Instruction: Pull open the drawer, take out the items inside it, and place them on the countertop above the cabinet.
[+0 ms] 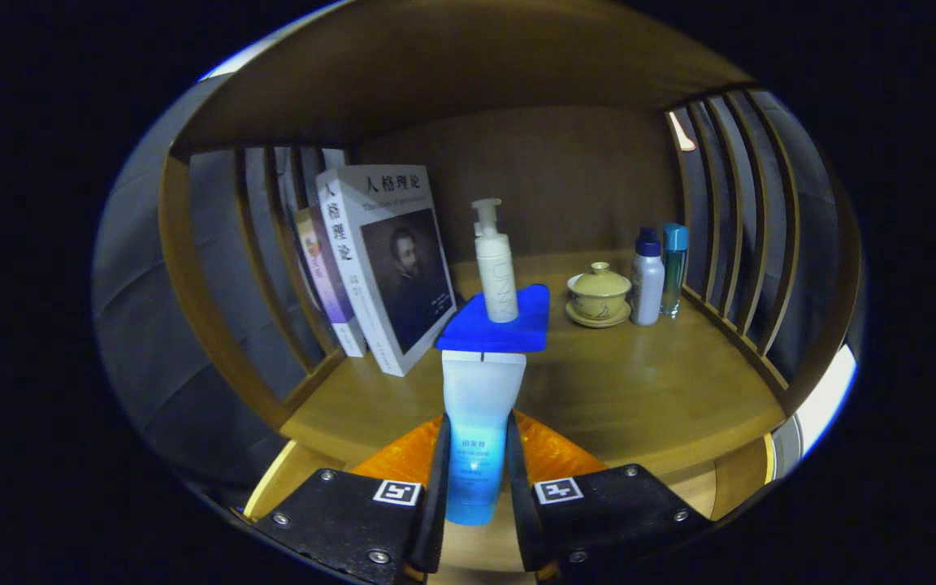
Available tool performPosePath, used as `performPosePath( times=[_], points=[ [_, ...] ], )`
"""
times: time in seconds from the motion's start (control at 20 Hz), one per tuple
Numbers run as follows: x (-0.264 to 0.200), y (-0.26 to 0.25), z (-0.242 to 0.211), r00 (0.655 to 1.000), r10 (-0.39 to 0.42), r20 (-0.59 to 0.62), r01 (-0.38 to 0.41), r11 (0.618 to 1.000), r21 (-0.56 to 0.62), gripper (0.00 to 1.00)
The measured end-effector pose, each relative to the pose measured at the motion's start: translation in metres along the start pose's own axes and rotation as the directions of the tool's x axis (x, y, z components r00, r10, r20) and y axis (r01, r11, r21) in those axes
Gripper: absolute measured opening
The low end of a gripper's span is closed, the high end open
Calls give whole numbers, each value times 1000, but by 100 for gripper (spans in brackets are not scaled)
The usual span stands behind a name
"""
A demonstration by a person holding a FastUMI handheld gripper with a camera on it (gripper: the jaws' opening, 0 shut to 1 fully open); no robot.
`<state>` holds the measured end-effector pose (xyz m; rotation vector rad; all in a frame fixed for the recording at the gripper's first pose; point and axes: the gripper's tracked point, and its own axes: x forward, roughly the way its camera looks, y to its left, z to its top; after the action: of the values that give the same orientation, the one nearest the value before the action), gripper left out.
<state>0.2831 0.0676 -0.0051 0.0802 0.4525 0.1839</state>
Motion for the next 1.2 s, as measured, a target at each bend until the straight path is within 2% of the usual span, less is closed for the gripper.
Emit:
performPosePath(
  times=[0.15,0.45,0.6,0.7,1.2],
  points=[
    [19,-9,-1,998,-52,19,52,998,-31,39],
    [26,-14,5,987,-120,109,135,979,-150,55],
    [14,-11,12,978,-126,164,158,968,-196,86],
    [-1,-7,17,972,-131,197,169,968,-188,94],
    [-91,28,3,943,-64,326,123,979,-162,94]
  ],
)
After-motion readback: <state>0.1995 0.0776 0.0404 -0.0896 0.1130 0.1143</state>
